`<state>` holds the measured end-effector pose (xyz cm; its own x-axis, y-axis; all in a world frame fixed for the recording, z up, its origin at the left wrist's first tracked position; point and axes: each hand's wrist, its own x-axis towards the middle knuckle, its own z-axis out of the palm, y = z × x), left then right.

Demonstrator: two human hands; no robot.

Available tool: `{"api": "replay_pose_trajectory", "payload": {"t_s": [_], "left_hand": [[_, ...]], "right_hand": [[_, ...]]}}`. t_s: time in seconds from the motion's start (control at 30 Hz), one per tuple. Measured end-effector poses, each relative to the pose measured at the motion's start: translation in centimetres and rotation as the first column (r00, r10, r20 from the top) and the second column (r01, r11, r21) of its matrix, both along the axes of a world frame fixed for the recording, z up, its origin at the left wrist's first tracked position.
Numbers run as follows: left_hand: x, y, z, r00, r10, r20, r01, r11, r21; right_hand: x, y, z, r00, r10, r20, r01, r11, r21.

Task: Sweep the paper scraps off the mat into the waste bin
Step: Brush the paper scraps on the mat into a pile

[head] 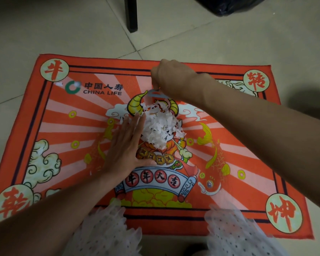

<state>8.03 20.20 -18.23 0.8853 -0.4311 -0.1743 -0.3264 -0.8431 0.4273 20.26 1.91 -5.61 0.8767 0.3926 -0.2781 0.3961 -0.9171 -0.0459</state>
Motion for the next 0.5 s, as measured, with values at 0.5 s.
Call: {"api": "replay_pose_trajectory", "payload": {"t_s": [0.5], "left_hand": [[-0.7,0.6,-1.0,0.989,0.14,0.04,-0.138,0.99,-0.032]], "right_hand": [[-0.8,-0.1,2.5,0.987,-0.138,0.088,0.145,0.987,-0.072]]}}
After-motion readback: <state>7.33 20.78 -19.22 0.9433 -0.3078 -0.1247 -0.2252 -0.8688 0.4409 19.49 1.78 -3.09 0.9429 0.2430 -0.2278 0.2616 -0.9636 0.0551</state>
